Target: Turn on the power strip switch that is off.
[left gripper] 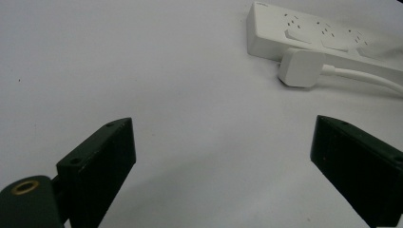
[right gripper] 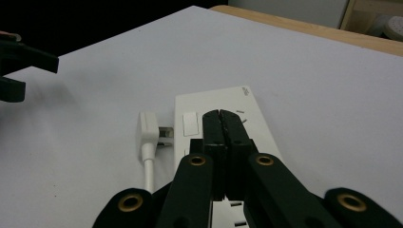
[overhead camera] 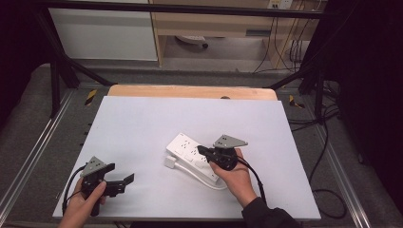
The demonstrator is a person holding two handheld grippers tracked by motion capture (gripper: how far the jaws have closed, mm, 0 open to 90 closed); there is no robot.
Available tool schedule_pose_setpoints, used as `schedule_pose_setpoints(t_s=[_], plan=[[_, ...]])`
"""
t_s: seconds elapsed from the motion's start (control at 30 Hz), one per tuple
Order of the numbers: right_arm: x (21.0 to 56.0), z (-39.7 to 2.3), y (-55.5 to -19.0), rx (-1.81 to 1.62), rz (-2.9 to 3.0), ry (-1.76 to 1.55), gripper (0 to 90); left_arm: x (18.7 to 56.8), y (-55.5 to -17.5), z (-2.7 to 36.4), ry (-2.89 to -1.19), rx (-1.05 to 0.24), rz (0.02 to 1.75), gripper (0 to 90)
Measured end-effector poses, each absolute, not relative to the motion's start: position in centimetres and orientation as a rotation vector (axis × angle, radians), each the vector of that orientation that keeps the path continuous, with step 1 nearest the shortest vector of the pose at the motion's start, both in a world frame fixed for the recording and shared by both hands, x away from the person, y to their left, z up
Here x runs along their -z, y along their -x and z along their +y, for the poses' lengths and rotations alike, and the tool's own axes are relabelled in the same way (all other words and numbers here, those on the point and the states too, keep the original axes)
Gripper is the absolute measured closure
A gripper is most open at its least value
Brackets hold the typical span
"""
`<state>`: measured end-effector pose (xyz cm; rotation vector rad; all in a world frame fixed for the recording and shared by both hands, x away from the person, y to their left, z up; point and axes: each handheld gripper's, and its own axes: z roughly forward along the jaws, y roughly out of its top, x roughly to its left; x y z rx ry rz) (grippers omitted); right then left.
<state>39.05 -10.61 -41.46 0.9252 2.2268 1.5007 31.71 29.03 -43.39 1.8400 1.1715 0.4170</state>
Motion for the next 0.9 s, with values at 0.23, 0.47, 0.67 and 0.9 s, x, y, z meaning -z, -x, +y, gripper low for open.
schedule_pose_setpoints(t_s=[0.23,0.47,0.67,0.9], plan=[[42.1,-10.5,-38.9,-1.495,2.238,-0.935,90.0,43.4,-31.7,29.0,-1.845,-0.417,1.166,7.7],[42.8,-10.4,-38.8,-1.480,2.255,-0.945,90.0,43.4,-31.7,28.9,-1.850,-0.416,1.165,7.7],[43.2,-10.2,-38.7,-1.467,2.268,-0.938,90.0,43.5,-31.7,28.9,-1.856,-0.414,1.162,7.7],[43.5,-10.0,-38.7,-1.454,2.281,-0.937,90.0,43.5,-31.7,28.9,-1.858,-0.414,1.162,7.7]])
